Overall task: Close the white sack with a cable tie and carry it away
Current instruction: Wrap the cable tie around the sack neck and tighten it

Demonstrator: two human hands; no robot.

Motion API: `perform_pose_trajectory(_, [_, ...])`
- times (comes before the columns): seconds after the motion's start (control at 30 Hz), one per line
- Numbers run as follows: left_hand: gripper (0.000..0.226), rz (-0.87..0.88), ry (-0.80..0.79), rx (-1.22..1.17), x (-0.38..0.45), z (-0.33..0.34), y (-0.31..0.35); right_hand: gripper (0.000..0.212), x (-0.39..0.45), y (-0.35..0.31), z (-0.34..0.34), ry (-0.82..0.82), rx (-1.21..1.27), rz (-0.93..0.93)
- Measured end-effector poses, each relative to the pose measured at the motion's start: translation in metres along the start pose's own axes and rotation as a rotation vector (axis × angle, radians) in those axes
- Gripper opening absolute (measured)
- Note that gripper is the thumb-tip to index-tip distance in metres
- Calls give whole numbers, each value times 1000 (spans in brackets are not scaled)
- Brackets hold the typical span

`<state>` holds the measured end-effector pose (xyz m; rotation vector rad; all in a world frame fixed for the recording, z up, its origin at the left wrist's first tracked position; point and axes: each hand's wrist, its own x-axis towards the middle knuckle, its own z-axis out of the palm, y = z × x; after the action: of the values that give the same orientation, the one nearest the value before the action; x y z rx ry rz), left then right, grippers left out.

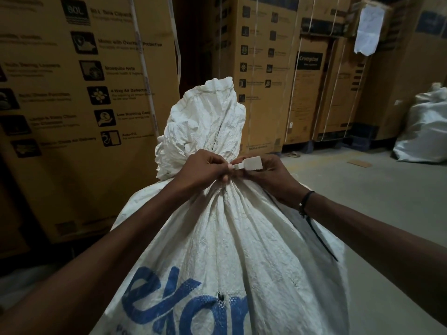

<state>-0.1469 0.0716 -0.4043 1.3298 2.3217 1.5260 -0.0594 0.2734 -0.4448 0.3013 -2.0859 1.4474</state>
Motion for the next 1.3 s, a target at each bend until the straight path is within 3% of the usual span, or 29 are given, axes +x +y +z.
perform_pose_trajectory(0.27, [15,-45,-27,-9,-1,-8,-1,30,0,-6,6,35,-111,10])
perform_pose_trajectory(0.47, [12,115,-112,50,-9,-15,-5,28,-3,-13,-3,-21,-106,39])
perform_pose_trajectory(0.63, [11,256,59,213,-14,-13,-10,24,1,-21,1,-11,-146,43])
perform_pose_trajectory(0.77, [60,335,112,290,-26,-2,-8,25,6,-28,7,7,-162,36])
perform_pose_trajectory(0.83, [67,290,215,374,-34,13,-4,30,7,-31,10,21,-188,40])
perform_pose_trajectory(0.97, [50,208,427,516,-46,36,4,32,5,-33,8,23,-170,74])
perform_pose_trajectory(1.1, [23,189,520,364,-50,39,4,30,3,-36,9,-10,-217,44])
perform_pose_trajectory(1.3, [19,108,522,231,-60,29,-2,28,9,-42,-2,-103,-270,92])
